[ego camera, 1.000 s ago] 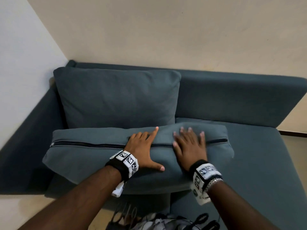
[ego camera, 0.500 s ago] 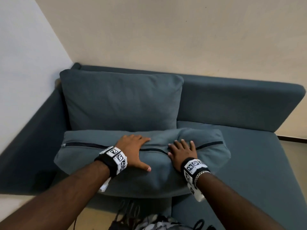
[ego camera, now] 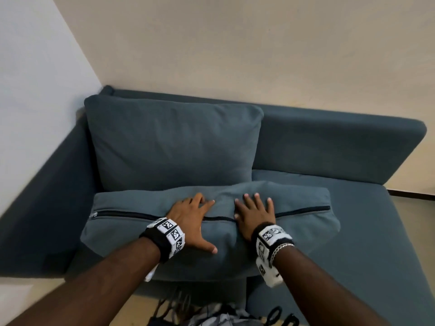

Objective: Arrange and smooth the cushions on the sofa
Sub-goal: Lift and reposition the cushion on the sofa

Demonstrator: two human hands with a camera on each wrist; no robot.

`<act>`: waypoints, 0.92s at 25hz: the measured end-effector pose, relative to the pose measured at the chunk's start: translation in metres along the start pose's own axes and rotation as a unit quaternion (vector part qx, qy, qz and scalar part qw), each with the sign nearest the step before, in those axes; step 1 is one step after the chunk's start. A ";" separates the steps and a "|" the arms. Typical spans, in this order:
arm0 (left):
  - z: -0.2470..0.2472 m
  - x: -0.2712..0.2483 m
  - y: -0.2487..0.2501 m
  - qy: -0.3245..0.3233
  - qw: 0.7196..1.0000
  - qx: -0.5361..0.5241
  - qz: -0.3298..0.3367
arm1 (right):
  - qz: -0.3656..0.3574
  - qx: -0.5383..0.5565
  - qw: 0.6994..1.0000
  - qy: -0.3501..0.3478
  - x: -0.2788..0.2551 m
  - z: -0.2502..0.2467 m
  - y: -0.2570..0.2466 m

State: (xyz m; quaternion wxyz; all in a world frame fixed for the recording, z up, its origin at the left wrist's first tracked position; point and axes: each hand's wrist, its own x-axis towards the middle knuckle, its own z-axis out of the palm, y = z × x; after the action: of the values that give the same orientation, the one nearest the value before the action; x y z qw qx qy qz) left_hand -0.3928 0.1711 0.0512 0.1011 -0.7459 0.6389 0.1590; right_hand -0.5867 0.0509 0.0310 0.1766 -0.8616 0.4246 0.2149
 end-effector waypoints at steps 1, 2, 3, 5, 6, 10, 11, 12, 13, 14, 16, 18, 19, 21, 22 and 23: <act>0.001 0.000 -0.006 -0.003 1.000 0.002 0.000 | -0.005 0.064 0.996 0.058 -0.003 -0.018 -0.004; -0.001 0.001 -0.016 0.001 1.000 0.001 -0.006 | -0.014 0.136 0.980 0.145 -0.010 -0.041 -0.009; -0.002 0.001 -0.025 0.001 1.000 -0.013 -0.014 | -0.030 0.215 0.940 0.262 -0.021 -0.056 -0.016; -0.007 0.000 -0.038 -0.009 0.999 -0.038 -0.020 | -0.066 0.309 0.841 0.440 -0.037 -0.062 -0.030; -0.009 0.001 -0.041 -0.003 0.999 -0.032 -0.018 | -0.070 0.240 0.864 0.438 -0.035 -0.048 -0.038; 0.005 -0.002 -0.039 -0.010 1.000 0.018 0.017 | -0.002 -0.022 1.000 -0.011 0.004 0.025 -0.048; 0.007 -0.004 -0.044 -0.016 0.999 0.029 0.019 | 0.030 -0.005 1.000 -0.005 0.005 0.017 -0.053; 0.008 -0.007 -0.051 -0.018 0.999 0.025 0.011 | 0.033 0.054 0.996 0.057 0.003 0.000 -0.061; 0.007 -0.007 -0.059 -0.003 1.000 0.010 0.001 | 0.030 0.120 0.981 0.149 -0.003 -0.021 -0.068; 0.006 -0.007 -0.066 0.010 1.000 -0.008 -0.007 | 0.017 0.187 0.943 0.274 -0.009 -0.035 -0.077; 0.003 -0.010 -0.073 0.027 0.999 -0.030 -0.005 | -0.022 0.252 0.868 0.428 -0.022 -0.043 -0.092; 0.005 -0.012 -0.074 0.026 0.999 -0.037 -0.011 | -0.049 0.111 0.953 0.278 -0.015 -0.007 -0.103; 0.010 -0.014 -0.071 0.014 0.999 -0.037 -0.008 | -0.039 0.056 0.987 0.144 -0.006 0.019 -0.102; 0.018 -0.017 -0.067 0.003 1.000 -0.027 -0.010 | -0.020 0.053 0.997 0.046 0.003 0.022 -0.096; 0.017 -0.019 -0.067 0.004 0.999 -0.029 -0.017 | -0.038 0.118 0.985 0.116 0.003 0.009 -0.097; 0.017 -0.022 -0.068 0.007 0.999 -0.034 -0.029 | -0.077 0.205 0.948 0.231 -0.003 -0.004 -0.098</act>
State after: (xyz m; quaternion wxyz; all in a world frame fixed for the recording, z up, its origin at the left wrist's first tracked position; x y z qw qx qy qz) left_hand -0.3308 0.2087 0.0403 0.0753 -0.7682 0.6120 0.1721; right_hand -0.5087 0.1073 0.0481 0.2625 -0.8629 0.4210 -0.0962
